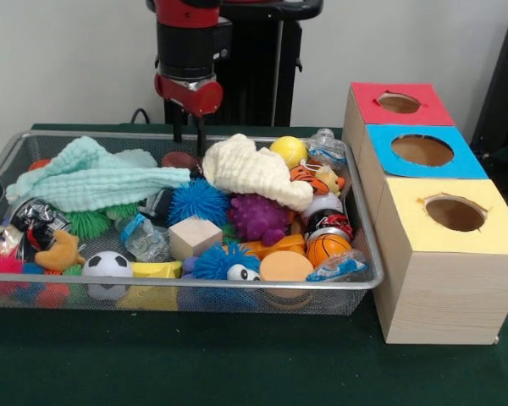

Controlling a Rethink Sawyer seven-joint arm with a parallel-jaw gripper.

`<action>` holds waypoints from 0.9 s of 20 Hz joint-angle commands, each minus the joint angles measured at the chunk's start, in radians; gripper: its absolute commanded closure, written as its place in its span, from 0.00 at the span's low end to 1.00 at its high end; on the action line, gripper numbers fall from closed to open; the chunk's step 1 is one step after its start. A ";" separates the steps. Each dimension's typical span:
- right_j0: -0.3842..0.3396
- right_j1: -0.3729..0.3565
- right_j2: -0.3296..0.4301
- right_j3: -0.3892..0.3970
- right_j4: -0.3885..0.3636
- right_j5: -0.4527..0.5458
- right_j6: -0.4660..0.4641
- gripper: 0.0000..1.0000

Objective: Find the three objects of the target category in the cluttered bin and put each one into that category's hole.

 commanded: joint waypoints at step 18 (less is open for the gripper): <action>-0.166 0.089 -0.029 -0.268 -0.325 0.218 -0.059 0.00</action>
